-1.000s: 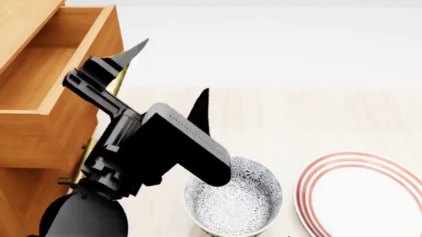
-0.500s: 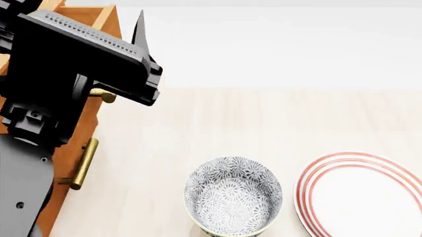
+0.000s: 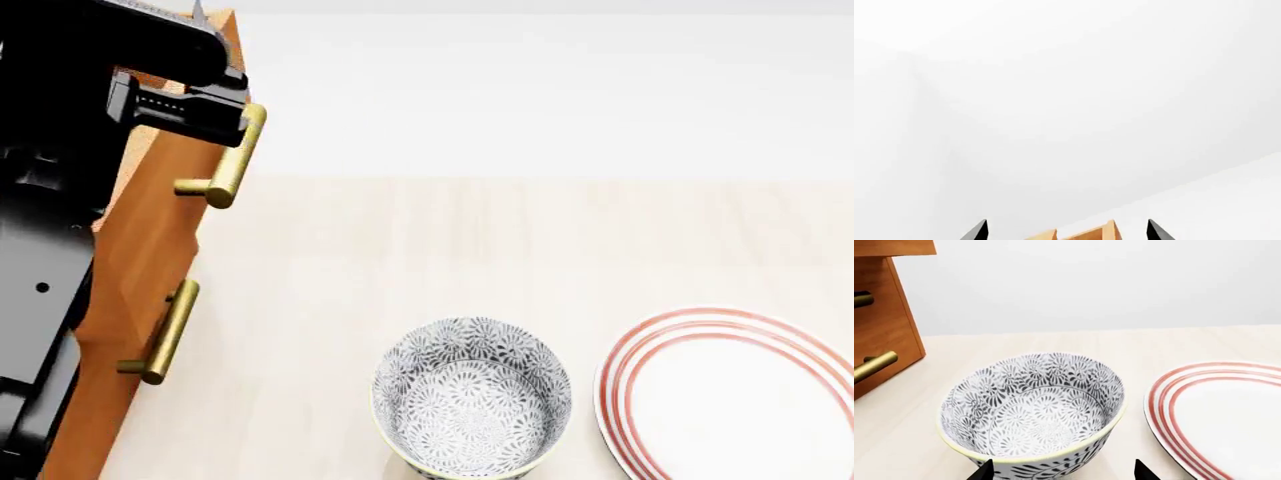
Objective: Open the top drawer of the cabinet.
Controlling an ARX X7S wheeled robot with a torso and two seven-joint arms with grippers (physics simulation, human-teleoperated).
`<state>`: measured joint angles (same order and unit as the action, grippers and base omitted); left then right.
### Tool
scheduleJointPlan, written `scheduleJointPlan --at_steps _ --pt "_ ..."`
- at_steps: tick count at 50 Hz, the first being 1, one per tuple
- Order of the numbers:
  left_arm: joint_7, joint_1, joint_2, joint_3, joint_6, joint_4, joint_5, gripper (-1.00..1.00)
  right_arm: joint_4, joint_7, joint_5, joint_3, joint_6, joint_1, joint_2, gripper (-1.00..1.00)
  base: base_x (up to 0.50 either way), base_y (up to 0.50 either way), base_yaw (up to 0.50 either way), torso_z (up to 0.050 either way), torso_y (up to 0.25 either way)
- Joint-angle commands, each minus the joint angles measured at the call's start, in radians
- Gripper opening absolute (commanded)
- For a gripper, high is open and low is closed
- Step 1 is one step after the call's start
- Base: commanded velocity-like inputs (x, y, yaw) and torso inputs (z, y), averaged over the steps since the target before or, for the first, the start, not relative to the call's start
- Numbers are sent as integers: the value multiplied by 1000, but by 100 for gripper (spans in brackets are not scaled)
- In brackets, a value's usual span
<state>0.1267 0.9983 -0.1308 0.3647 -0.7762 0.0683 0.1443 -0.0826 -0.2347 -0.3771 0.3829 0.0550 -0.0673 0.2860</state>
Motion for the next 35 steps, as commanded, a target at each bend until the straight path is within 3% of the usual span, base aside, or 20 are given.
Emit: scheduleJointPlan --at_steps 1,6,17,35 --pt "3 22 14 -45 18 -86 -19 100 8 17 13 -11 1 7 -11 100 0 0 0 0 0" --pt "0 46 23 -55 20 -137 -38 100 3 19 11 -9 3 3 -12 100 0 0 0 0 0" --pt "-52 82 52 -116 -122 -151 -129 100 2 18 10 -4 4 2 -10 100 0 0 0 0 0" --pt "-57 167 70 -202 -161 -312 -216 100 2 7 2 -5 -2 -2 -8 100 0 0 0 0 0"
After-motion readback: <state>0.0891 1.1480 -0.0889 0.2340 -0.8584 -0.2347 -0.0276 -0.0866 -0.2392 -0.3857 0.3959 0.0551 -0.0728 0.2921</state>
